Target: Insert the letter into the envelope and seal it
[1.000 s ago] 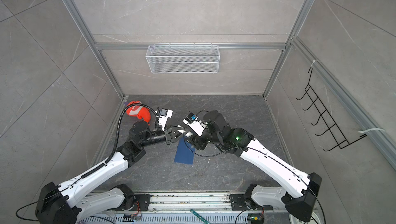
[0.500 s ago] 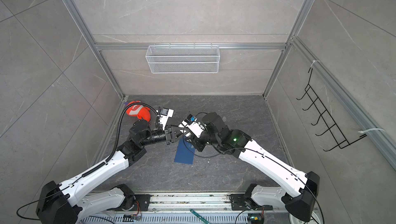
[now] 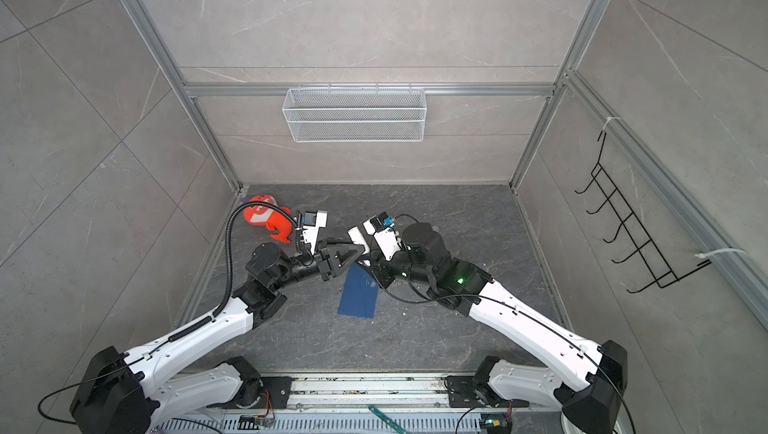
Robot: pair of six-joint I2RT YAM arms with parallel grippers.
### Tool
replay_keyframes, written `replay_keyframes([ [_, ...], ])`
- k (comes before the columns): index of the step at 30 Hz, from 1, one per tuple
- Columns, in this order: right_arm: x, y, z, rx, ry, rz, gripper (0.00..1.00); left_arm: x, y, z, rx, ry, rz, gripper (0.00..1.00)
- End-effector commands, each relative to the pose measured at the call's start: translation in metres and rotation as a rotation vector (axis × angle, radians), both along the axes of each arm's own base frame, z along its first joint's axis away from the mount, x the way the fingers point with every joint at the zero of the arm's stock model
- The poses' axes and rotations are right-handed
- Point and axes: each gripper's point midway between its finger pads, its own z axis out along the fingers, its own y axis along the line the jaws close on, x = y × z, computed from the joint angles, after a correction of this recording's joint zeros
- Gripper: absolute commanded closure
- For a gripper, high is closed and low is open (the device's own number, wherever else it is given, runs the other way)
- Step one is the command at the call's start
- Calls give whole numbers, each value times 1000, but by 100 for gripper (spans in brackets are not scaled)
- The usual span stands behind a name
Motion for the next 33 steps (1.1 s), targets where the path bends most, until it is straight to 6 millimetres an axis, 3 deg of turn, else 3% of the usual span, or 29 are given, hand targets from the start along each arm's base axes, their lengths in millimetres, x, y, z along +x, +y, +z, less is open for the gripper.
replay_keyframes([
  [1,-2,6,4,59,23,16,100,2,2,19,-61,-72,19,56],
  [8,-7,11,0,58,45,53,100,6,2,21,-79,-77,30,57],
  [11,-8,11,-1,57,49,58,100,7,1,21,-82,-75,30,64],
  [17,-7,10,-3,49,51,49,100,9,1,20,-87,-67,33,100],
  [20,-5,7,-3,36,44,37,95,8,2,20,-87,-64,39,100],
  [22,-5,4,-3,16,35,26,81,8,3,21,-92,-64,41,100],
  [26,-7,-8,-1,0,7,0,63,6,6,24,-97,-66,46,100],
  [31,-13,-9,-4,-18,15,22,58,5,7,26,-99,-68,46,100],
  [33,-14,-7,-6,-21,23,34,62,5,7,26,-100,-66,46,100],
])
